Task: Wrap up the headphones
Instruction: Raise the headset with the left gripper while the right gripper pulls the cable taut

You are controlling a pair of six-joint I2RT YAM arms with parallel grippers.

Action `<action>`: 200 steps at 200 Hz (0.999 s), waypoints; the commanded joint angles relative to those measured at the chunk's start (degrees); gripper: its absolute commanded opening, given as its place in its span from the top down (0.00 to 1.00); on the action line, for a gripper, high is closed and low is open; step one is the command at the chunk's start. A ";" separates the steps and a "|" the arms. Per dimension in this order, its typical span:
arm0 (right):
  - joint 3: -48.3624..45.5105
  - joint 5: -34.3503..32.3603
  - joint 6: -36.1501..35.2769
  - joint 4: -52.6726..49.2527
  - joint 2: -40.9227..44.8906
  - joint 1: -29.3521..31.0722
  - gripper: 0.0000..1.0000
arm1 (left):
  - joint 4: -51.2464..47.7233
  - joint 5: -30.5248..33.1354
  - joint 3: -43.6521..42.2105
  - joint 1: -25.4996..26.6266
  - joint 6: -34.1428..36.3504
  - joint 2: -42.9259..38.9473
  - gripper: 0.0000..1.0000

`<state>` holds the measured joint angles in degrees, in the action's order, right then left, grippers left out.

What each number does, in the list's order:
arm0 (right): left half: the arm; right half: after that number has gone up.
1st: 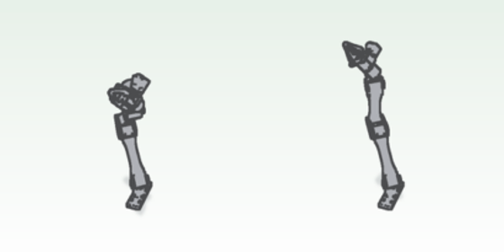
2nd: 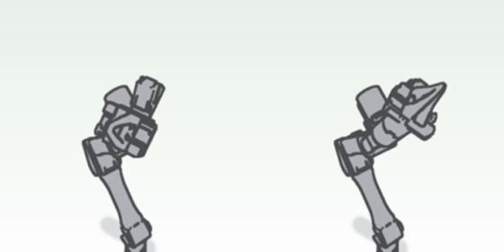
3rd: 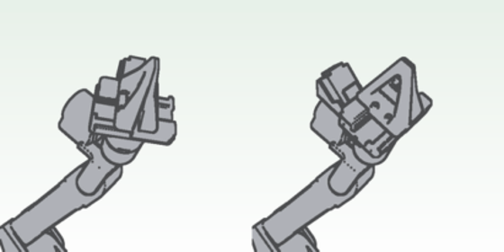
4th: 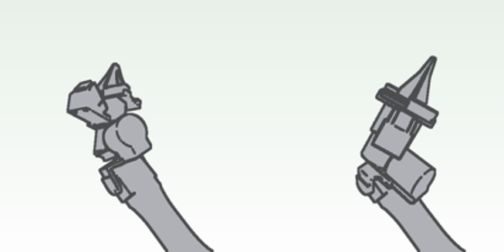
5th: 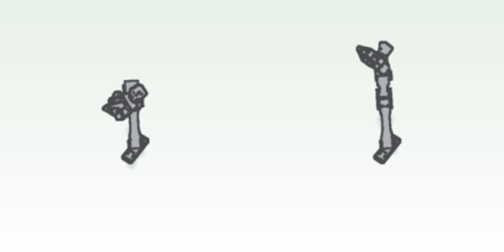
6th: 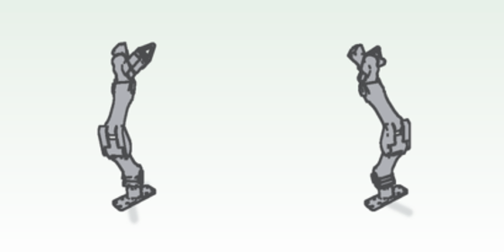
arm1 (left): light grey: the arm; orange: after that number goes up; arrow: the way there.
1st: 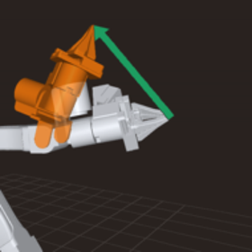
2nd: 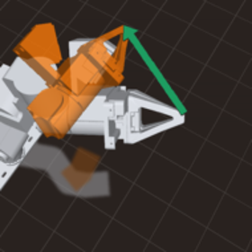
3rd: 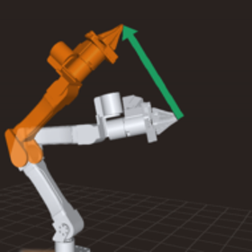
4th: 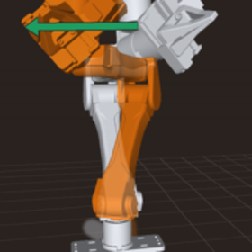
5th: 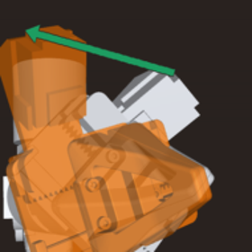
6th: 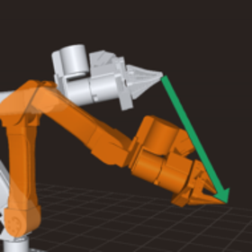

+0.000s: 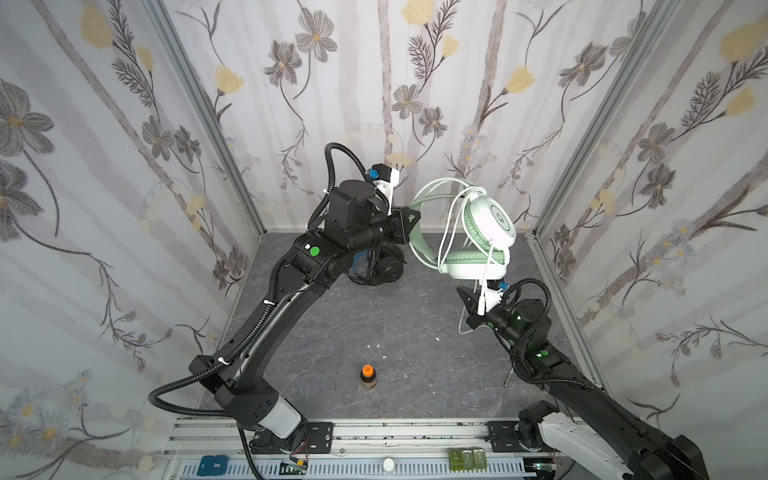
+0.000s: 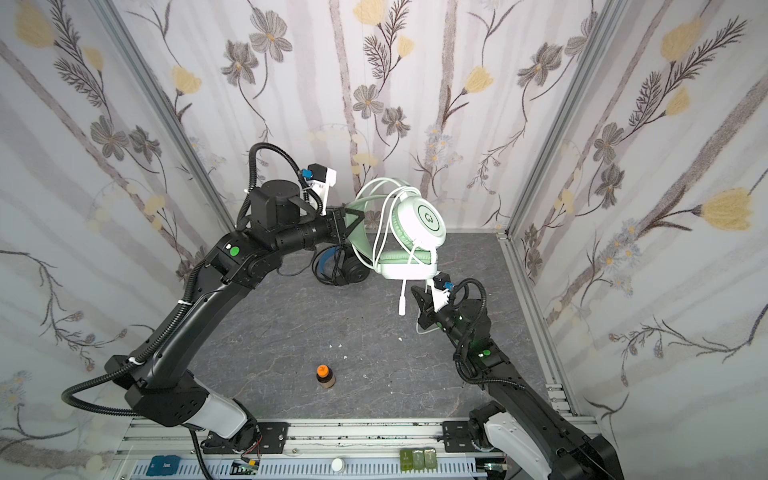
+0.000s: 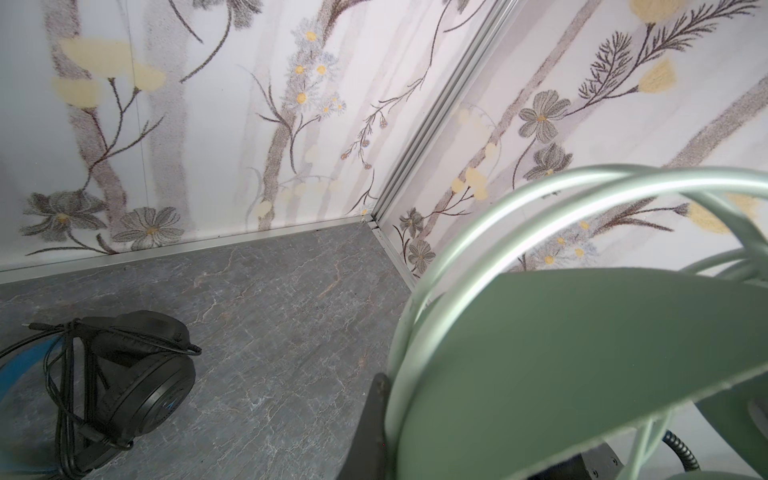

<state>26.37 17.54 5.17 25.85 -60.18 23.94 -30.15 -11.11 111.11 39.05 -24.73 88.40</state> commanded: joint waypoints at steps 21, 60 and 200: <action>3.83 -5.19 -3.74 -6.89 0.51 0.70 1.00 | 11.71 13.68 -2.58 -0.64 -9.20 -1.48 1.00; 7.87 -9.39 -6.54 -15.32 -0.20 3.22 1.00 | 14.74 23.68 -1.21 1.05 -16.50 1.62 1.00; 25.08 -20.86 -13.34 -37.90 -4.62 15.22 1.00 | -15.29 55.21 41.50 8.59 -3.38 33.65 1.00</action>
<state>47.72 -2.13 -6.72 -4.73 -63.77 38.54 -47.70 33.76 152.48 46.83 -34.59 120.70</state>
